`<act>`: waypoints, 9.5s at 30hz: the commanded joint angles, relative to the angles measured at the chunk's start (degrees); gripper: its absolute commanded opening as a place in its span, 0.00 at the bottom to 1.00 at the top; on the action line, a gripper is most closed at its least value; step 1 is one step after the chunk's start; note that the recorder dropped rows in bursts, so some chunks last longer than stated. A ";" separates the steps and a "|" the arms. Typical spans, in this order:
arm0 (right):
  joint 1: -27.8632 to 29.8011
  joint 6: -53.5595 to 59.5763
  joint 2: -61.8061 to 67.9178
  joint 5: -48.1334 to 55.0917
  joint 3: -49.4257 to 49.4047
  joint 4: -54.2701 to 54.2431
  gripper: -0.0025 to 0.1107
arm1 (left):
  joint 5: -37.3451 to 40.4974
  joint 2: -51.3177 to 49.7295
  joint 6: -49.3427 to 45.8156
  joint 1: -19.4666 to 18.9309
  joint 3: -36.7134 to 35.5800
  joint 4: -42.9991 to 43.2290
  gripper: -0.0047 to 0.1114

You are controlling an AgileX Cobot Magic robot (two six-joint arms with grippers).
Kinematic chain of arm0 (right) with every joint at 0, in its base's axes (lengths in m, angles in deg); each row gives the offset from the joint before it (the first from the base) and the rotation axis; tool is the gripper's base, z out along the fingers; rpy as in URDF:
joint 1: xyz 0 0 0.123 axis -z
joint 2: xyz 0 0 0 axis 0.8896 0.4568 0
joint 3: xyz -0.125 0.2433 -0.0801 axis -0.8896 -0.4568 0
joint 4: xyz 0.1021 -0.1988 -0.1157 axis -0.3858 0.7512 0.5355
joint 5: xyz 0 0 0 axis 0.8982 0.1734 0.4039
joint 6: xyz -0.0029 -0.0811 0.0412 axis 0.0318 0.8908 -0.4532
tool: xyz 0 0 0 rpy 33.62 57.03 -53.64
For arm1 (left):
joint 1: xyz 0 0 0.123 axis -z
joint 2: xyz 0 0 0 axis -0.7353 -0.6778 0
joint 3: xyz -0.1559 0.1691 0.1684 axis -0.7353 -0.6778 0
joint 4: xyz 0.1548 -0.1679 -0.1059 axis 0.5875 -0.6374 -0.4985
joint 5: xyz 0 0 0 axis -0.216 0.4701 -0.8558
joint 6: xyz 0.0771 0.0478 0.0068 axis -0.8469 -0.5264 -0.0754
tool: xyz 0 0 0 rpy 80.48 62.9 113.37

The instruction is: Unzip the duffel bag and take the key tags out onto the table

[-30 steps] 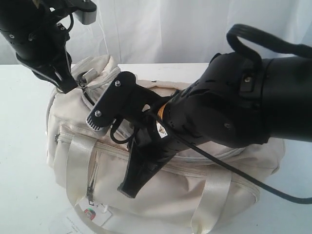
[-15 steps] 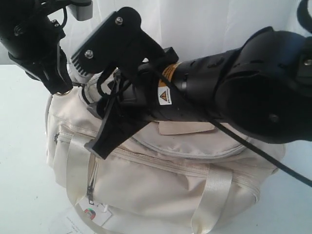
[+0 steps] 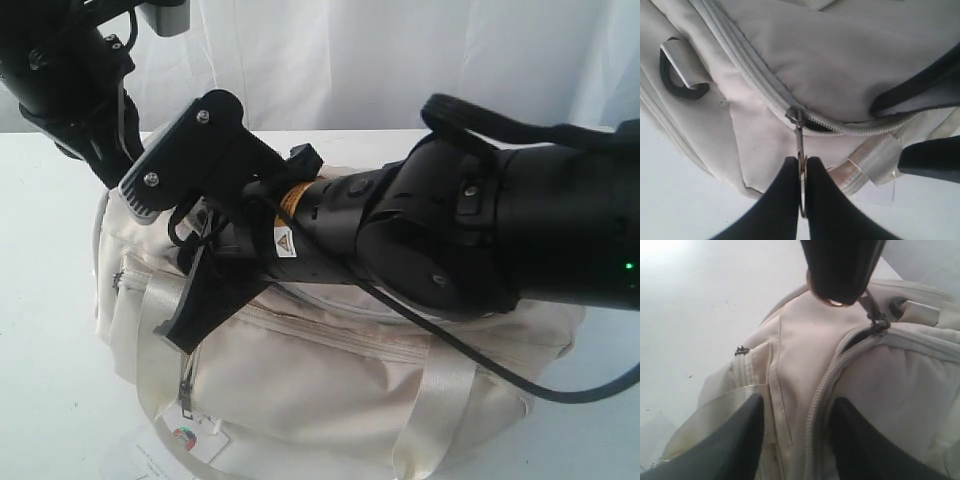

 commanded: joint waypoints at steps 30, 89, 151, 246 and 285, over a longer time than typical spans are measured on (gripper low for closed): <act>-0.01 -5.01 0.33 4.96 -0.04 -0.08 0.02 | -14.46 0.05 -0.06 -0.31 0.38 0.00 0.04; -0.01 -7.41 -3.39 9.45 0.05 -0.08 0.15 | -2.66 -2.76 6.47 -9.62 11.91 7.41 0.05; 0.12 -23.42 2.16 19.60 4.47 28.07 0.42 | -43.04 41.18 15.55 -9.38 -48.31 1.81 0.04; 25.71 25.38 10.12 64.79 41.64 -19.11 0.02 | -42.46 41.18 16.50 -9.38 -48.31 0.93 0.04; 25.17 20.06 12.76 56.60 16.19 -19.85 0.02 | -42.23 41.29 16.61 -9.38 -48.31 0.55 0.04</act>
